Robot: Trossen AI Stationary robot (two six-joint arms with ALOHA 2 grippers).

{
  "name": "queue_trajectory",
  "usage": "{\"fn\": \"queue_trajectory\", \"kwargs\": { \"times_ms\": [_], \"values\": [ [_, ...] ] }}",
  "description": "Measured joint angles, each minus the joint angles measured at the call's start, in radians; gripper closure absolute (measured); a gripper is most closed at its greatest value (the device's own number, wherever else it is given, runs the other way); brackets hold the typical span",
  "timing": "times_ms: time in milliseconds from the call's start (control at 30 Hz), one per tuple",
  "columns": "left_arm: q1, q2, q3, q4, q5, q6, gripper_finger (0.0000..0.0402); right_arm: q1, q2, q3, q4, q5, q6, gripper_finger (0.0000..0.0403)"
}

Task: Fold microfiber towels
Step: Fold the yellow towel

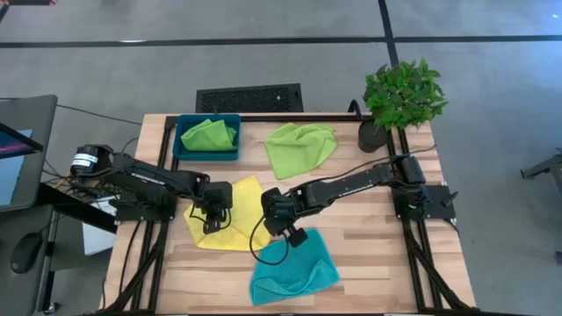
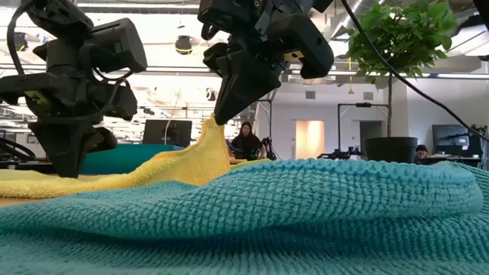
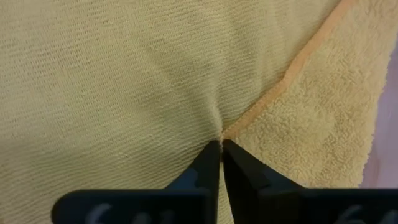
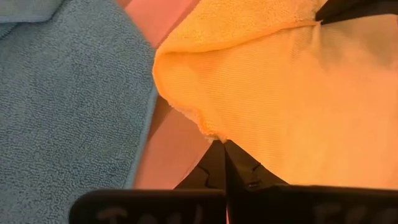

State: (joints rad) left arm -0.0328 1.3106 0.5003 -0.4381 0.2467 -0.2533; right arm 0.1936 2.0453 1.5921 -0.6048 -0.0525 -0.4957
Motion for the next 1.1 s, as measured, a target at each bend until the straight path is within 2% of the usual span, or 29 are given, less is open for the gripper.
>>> {"fn": "queue_trajectory", "kwargs": {
  "times_ms": [400,700,1100],
  "values": [
    [-0.003,-0.033,0.002,-0.009,0.000,-0.052,0.0398,0.000,0.000,0.000,0.000,0.000,0.001,0.0396],
    [-0.005,-0.064,0.062,-0.126,0.001,-0.064,0.0398,0.000,0.000,0.000,0.000,0.000,0.001,0.0396],
    [-0.009,-0.064,0.066,-0.125,0.000,-0.111,0.0397,-0.006,0.000,0.000,0.007,0.000,0.010,0.0396]
  ]
}}
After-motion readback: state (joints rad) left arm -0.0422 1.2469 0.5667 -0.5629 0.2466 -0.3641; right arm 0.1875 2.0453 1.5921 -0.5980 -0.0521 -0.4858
